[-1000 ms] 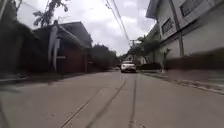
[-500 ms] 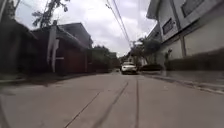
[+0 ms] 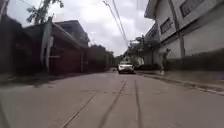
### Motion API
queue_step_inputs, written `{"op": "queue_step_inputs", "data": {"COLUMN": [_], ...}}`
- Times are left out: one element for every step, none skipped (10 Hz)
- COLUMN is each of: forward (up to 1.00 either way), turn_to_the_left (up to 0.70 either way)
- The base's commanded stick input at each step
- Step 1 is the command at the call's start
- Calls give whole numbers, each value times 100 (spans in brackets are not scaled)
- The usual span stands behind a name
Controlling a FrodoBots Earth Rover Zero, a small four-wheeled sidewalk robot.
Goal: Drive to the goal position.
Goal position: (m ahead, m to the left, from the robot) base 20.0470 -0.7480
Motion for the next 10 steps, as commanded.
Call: {"op": "queue_step_inputs", "data": {"forward": [50,50,50,50,50,50,50,50,50,50], "turn_to_the_left": [0,0,0,0,0,0,0,0,0,0]}}
